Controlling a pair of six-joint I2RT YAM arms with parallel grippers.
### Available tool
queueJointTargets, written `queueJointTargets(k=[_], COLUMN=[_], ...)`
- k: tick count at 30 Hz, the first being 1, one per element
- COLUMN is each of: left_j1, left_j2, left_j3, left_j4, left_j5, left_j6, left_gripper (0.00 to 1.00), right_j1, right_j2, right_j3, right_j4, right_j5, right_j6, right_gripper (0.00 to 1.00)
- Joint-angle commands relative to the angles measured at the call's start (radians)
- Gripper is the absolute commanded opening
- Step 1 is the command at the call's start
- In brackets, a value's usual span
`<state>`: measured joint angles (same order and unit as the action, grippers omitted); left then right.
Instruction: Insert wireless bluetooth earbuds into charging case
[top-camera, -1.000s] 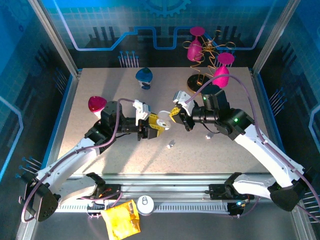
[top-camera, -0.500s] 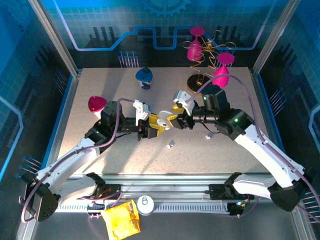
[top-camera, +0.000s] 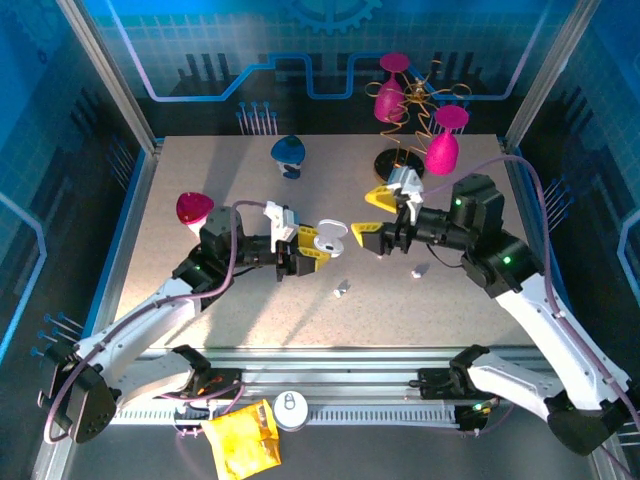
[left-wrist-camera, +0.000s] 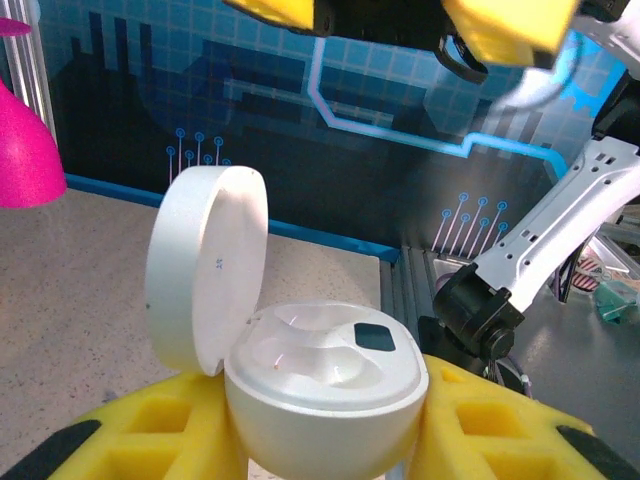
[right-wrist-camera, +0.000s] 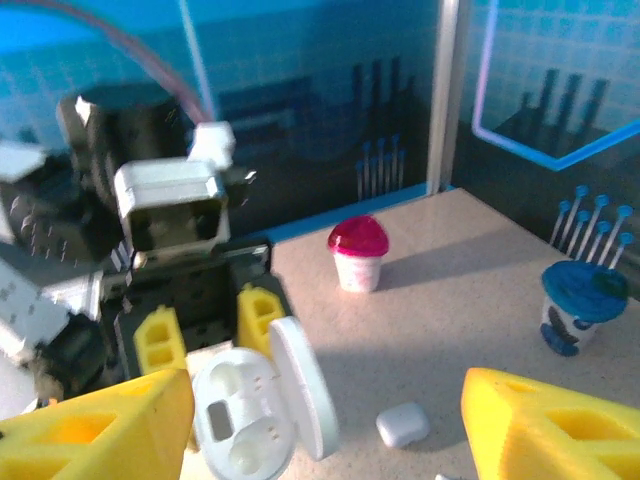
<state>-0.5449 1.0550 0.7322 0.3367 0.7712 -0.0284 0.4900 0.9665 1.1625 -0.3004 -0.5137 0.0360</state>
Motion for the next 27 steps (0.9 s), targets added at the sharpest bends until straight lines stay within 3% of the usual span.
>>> queueJointTargets(k=[1, 7, 11, 20, 27], left_j1=[-0.007, -0.005, -0.006, -0.004, 0.001], left_j2=[0.018, 0.051, 0.072, 0.153, 0.169], left_j3=[-0.023, -0.042, -0.050, -0.012, -0.034], left_j4=[0.110, 0.214, 0.270, 0.380, 0.503], left_j5=[-0.013, -0.006, -0.005, 0.049, 0.081], left_j6=[-0.020, -0.060, -0.084, -0.123, -0.146], left_gripper=[0.38, 0.38, 0.38, 0.37, 0.37], right_j1=[-0.074, -0.172, -0.199, -0.296, -0.329], right_j2=[-0.035, -0.050, -0.077, -0.034, 0.027], right_j3=[-0.046, -0.087, -0.134, -0.222, -0.402], right_j4=[0.133, 0.115, 0.091, -0.165, -0.110], right_j5=[-0.008, 0.044, 0.144, 0.548, 0.549], right_j6=[0.159, 0.265, 0.310, 0.391, 0.509], right_gripper=[0.72, 0.72, 0.73, 0.73, 0.72])
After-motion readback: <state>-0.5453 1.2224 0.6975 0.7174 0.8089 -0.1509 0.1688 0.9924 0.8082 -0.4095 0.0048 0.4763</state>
